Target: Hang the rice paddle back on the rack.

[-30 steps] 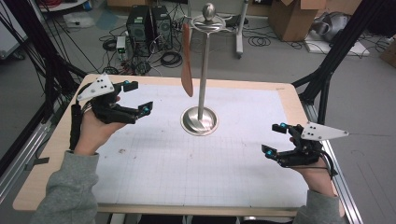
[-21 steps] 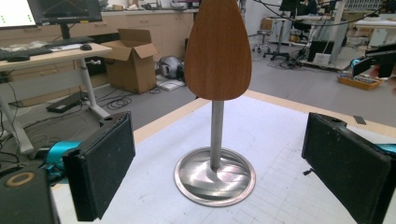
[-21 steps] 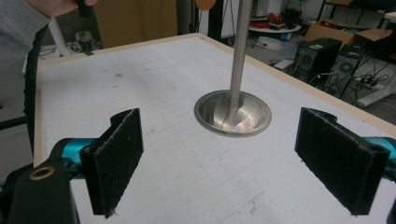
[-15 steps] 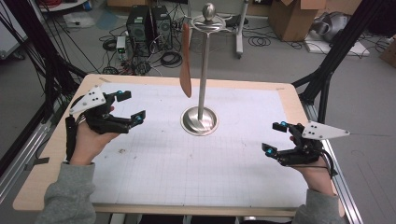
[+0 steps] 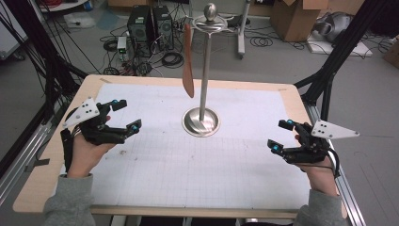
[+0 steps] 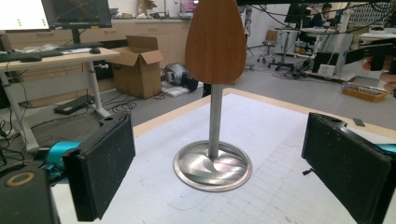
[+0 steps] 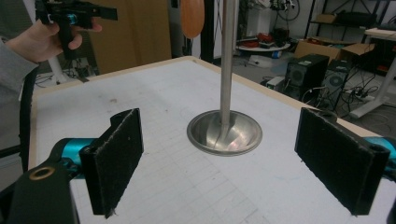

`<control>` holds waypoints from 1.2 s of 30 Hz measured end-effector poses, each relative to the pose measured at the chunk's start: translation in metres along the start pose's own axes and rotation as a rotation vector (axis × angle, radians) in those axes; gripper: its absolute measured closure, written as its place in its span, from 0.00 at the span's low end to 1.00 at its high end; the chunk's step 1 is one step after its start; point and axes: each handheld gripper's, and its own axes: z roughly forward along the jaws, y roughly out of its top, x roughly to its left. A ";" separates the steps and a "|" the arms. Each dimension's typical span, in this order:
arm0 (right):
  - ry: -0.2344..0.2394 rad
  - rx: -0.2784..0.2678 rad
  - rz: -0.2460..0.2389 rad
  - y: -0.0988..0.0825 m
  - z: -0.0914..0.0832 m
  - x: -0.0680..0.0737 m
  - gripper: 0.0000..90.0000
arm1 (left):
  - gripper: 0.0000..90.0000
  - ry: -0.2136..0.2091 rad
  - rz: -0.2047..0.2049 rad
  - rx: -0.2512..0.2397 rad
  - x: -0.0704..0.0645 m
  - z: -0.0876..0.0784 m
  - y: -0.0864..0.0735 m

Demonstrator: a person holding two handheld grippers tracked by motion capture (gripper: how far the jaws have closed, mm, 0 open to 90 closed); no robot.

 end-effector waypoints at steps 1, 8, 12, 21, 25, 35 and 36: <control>0.000 -0.001 0.001 0.000 0.000 0.000 0.16 | 0.11 0.003 -0.002 -0.003 -0.001 -0.001 -0.001; 0.003 -0.005 -0.001 0.001 0.002 0.000 0.16 | 0.11 0.020 0.013 -0.002 -0.007 -0.005 -0.006; 0.001 -0.011 0.001 0.001 0.001 0.000 0.16 | 0.11 0.029 0.013 -0.001 -0.008 -0.008 -0.011; -0.013 -0.033 0.018 0.002 -0.001 -0.001 0.16 | 0.11 0.040 -0.013 0.004 -0.007 -0.014 -0.023; -0.025 -0.040 0.023 0.002 -0.003 -0.001 0.16 | 0.11 0.046 -0.021 0.002 -0.009 -0.017 -0.026; -0.044 -0.065 0.044 0.002 -0.010 -0.003 0.16 | 0.11 0.074 -0.035 0.005 -0.009 -0.022 -0.030; -0.047 -0.071 0.045 0.002 -0.011 -0.004 0.16 | 0.11 0.077 -0.038 0.004 -0.009 -0.023 -0.031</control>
